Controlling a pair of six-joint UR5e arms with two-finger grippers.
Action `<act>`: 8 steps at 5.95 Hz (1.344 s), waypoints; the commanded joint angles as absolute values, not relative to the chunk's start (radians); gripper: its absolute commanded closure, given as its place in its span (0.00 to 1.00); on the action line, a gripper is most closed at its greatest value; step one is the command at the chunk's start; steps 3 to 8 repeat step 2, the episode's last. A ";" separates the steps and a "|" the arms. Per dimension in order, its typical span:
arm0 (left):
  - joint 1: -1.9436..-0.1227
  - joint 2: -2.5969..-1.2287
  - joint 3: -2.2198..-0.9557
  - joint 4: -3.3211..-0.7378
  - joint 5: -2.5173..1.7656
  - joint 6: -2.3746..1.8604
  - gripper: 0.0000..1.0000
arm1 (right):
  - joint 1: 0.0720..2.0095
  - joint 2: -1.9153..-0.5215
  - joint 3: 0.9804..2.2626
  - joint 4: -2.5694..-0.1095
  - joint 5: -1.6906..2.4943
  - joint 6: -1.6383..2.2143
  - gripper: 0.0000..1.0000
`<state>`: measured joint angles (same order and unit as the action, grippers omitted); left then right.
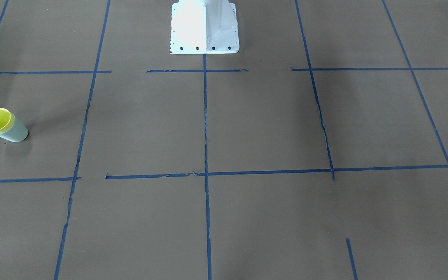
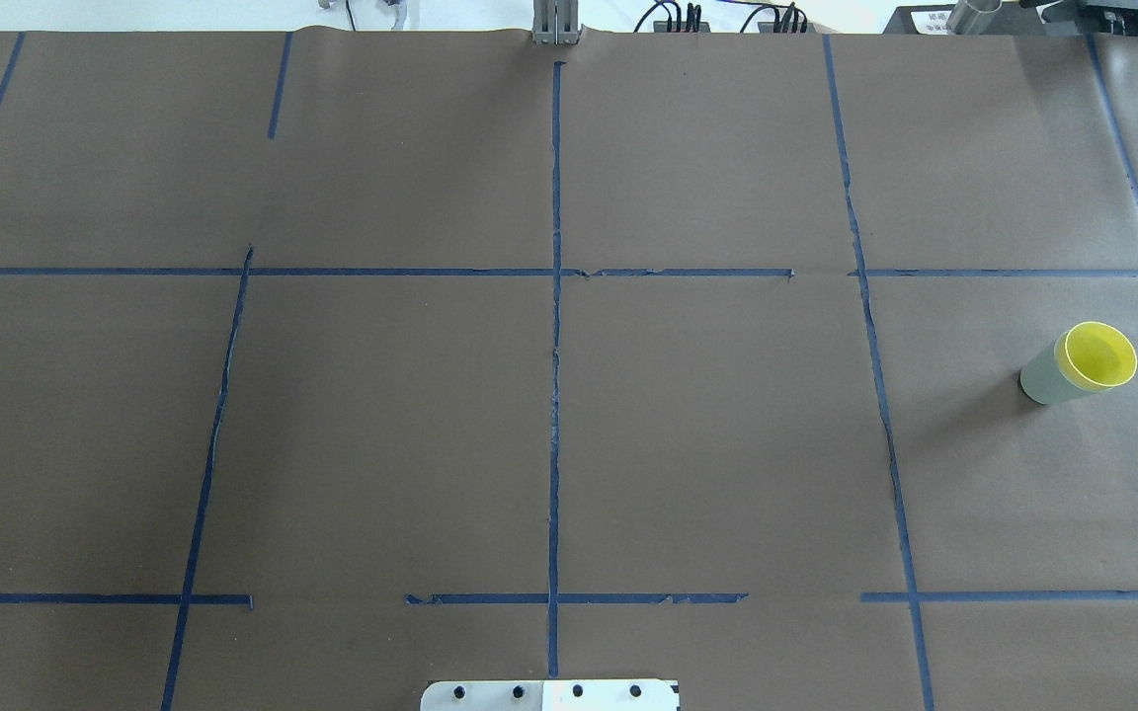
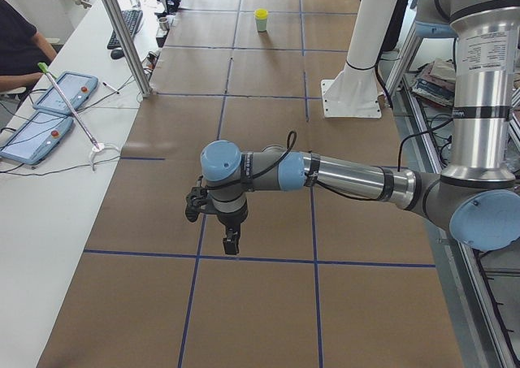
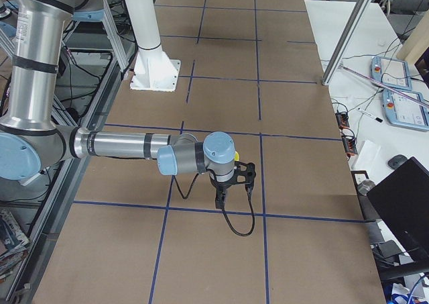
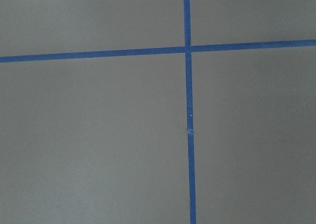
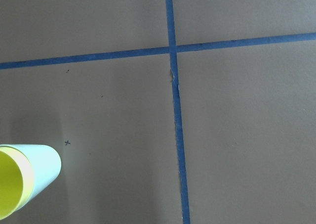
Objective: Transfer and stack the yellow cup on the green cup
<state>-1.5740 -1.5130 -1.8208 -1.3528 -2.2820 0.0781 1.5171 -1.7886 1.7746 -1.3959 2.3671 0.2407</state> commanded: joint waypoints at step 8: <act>-1.572 -1.508 -1.853 -1.351 -2.281 0.078 0.00 | 1.517 -1.790 1.773 -1.396 2.372 0.244 0.00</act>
